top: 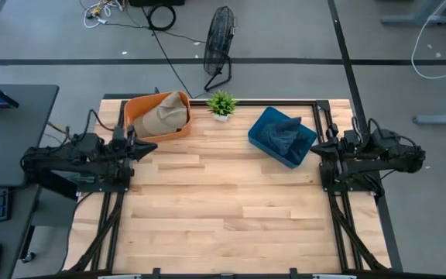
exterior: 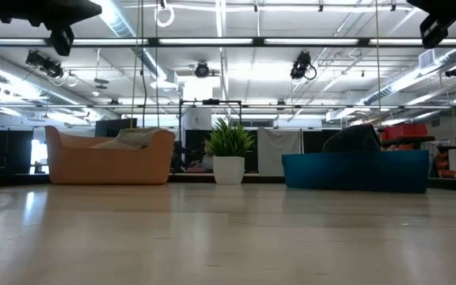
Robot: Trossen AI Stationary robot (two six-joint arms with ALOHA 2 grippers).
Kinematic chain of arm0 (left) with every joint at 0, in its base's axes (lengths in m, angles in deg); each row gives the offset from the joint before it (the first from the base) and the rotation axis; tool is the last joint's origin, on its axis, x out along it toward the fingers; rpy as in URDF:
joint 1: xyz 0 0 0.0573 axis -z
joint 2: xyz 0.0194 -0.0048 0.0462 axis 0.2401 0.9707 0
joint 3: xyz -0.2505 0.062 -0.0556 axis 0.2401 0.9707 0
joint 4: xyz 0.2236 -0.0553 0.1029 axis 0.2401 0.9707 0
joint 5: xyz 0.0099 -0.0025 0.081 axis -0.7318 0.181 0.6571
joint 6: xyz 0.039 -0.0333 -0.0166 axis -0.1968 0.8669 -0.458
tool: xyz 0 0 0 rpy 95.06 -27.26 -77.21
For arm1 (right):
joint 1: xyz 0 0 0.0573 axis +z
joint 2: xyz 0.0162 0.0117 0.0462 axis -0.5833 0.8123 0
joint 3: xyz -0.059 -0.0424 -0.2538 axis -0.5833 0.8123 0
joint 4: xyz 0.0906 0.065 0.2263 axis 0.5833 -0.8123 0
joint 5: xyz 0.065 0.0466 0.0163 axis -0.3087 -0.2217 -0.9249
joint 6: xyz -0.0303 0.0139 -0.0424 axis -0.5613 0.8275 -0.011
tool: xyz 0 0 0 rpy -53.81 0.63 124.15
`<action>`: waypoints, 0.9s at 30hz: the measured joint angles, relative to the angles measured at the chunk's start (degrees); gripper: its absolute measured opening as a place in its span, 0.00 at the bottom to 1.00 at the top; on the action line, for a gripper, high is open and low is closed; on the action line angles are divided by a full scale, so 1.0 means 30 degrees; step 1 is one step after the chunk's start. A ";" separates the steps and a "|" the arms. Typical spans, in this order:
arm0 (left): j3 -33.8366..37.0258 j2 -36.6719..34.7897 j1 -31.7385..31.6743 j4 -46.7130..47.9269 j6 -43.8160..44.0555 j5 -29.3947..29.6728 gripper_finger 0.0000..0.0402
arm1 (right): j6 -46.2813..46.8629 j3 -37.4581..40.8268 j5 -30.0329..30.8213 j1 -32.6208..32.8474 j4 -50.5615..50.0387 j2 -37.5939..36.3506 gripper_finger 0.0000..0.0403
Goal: Pick & Place hat
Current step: Return to Home Position
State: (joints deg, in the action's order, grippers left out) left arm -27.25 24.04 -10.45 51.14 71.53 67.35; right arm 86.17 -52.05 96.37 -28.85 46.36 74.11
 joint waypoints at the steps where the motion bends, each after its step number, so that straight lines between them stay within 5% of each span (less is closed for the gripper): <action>1: 0.0315 -0.0405 0.0000 -0.0207 0.0006 0.0005 0.00 | 0.0002 0.0103 -0.0006 0.0007 0.0352 0.0037 0.00; 12: 0.3117 -0.3938 -0.0015 -0.1127 -0.0024 0.0006 0.00 | -0.0022 0.0548 -0.0035 0.0006 0.0231 -0.0025 0.00; 27: 0.7457 -0.3888 -0.0022 -0.5905 0.0001 -0.0941 0.00 | -0.0643 0.0548 0.0016 0.0000 -0.0084 -0.0025 0.00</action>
State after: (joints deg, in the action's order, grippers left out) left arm -4.88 12.38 -10.52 33.42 71.54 64.53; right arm 84.25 -50.41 96.42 -28.85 46.11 74.04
